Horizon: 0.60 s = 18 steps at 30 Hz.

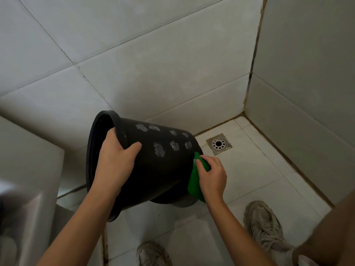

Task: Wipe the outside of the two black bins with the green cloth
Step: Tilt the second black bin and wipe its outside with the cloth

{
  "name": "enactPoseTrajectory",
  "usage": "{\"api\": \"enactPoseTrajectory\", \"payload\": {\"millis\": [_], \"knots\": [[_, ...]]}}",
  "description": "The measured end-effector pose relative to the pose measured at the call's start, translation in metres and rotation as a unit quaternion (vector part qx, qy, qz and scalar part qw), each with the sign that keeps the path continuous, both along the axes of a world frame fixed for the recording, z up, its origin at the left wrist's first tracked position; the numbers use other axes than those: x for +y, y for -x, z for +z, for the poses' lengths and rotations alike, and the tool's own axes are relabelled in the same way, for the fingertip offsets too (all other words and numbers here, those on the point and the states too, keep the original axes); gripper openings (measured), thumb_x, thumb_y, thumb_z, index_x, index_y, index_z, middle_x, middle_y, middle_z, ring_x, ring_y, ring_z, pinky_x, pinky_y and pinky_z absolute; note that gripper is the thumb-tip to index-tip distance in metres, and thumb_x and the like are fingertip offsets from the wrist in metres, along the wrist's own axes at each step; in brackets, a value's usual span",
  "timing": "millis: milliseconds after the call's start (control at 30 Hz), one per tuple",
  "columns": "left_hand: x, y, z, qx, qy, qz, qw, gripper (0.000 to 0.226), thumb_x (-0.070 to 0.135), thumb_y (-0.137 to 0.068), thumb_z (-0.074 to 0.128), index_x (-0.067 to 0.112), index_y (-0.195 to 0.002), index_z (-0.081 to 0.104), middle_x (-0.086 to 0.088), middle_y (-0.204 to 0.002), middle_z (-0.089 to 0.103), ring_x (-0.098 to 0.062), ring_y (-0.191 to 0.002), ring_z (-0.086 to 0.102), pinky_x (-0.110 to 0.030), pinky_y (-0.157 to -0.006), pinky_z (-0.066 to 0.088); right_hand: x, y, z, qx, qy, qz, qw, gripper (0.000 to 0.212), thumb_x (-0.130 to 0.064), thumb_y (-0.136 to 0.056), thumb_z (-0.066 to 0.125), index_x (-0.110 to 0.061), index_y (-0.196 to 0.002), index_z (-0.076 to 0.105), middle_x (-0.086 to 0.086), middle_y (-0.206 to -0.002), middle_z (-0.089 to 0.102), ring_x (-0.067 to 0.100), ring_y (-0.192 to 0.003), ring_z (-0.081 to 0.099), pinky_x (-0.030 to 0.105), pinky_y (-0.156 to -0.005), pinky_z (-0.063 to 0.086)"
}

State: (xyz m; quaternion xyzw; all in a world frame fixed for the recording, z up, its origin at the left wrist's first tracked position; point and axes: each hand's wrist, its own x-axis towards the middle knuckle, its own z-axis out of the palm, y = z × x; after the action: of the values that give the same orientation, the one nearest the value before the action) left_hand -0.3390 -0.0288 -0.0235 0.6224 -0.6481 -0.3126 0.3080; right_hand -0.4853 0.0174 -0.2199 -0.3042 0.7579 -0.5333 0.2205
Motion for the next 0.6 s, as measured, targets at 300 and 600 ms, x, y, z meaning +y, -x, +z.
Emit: {"api": "enactPoseTrajectory", "payload": {"millis": [300, 600], "knots": [[0.018, -0.013, -0.009, 0.010, 0.028, -0.014, 0.999, 0.060, 0.003, -0.090, 0.061, 0.020, -0.142, 0.037, 0.018, -0.106, 0.053, -0.001, -0.094, 0.055, -0.021, -0.077, 0.048, 0.002, 0.001, 0.002, -0.004, 0.031, -0.009, 0.999, 0.022, -0.018, -0.087, 0.070, -0.011, -0.109, 0.071, 0.000, -0.101, 0.065, 0.014, -0.090, 0.060, 0.009, -0.068, 0.037], [0.031, -0.032, -0.016, 0.071, 0.017, -0.035, 0.997, 0.081, -0.002, -0.090, 0.058, 0.040, -0.150, 0.023, 0.014, -0.140, 0.047, -0.005, -0.125, 0.050, -0.043, -0.102, 0.048, 0.011, -0.019, 0.022, 0.021, 0.137, -0.020, 0.990, 0.021, -0.012, -0.083, 0.073, -0.012, -0.105, 0.072, -0.006, -0.097, 0.061, 0.009, -0.087, 0.059, 0.001, -0.073, 0.042]]}}
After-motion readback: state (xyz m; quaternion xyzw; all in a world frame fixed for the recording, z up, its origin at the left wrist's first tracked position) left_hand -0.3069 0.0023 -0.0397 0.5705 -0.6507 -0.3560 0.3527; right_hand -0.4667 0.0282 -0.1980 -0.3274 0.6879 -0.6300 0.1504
